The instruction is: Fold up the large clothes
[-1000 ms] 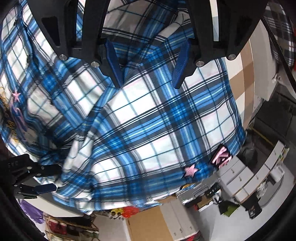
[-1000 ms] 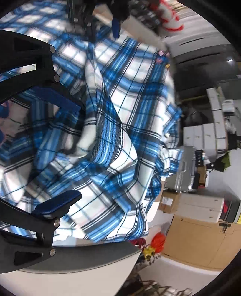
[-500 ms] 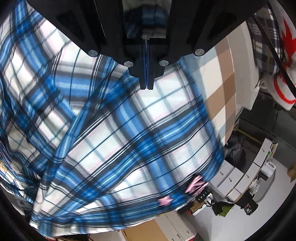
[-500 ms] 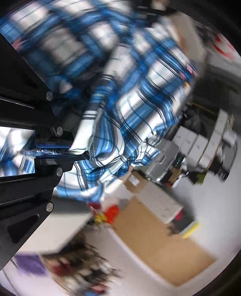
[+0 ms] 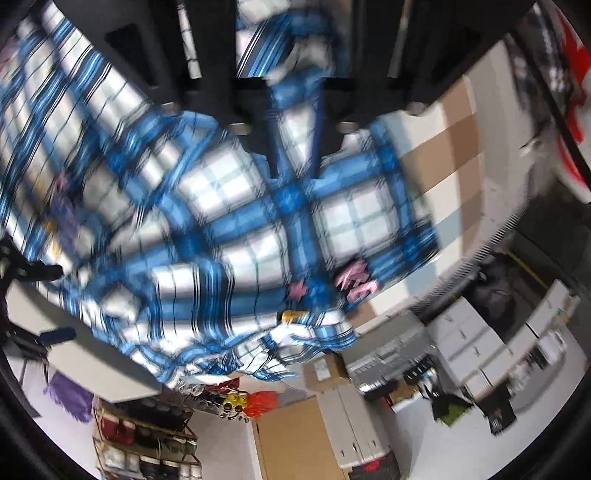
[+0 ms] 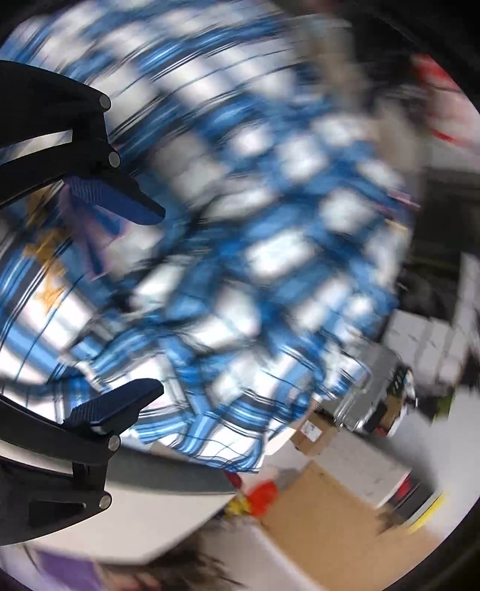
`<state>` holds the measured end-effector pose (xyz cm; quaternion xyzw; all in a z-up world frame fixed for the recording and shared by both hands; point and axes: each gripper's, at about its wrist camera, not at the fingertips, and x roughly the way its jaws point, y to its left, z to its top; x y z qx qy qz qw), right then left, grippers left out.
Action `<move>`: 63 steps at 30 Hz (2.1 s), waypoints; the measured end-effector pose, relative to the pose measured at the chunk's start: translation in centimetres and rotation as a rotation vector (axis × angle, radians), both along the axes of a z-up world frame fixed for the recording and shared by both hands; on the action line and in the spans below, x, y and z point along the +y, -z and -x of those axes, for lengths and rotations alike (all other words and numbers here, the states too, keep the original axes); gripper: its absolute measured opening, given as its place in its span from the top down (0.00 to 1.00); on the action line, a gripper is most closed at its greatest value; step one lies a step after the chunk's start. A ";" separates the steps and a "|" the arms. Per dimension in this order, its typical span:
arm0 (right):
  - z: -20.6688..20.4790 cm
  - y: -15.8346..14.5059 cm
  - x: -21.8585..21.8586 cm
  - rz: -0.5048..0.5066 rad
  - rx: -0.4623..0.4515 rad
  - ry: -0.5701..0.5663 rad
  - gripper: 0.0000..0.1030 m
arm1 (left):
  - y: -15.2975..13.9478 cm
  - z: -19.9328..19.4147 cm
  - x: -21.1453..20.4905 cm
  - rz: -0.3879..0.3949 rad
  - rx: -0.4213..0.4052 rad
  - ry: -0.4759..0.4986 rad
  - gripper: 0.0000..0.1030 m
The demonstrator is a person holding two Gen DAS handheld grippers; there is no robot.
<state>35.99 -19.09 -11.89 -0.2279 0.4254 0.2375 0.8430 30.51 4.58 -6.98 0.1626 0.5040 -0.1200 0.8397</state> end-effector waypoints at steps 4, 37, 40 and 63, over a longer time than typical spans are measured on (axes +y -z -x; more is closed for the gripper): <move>-3.2 -2.5 -0.4 -0.288 0.058 0.135 0.01 | 0.5 -3.5 -1.1 0.114 0.057 -0.033 0.61; -1.1 2.0 2.6 -0.857 -0.044 0.156 0.00 | 10.7 -22.1 5.6 0.678 0.477 -0.463 0.18; -0.7 3.6 2.8 -0.858 0.000 0.177 0.00 | 11.6 -22.8 5.6 0.743 0.470 -0.467 0.18; -0.2 6.5 3.1 -0.958 0.052 0.089 0.00 | 4.4 -18.3 -4.6 0.283 0.274 0.257 0.79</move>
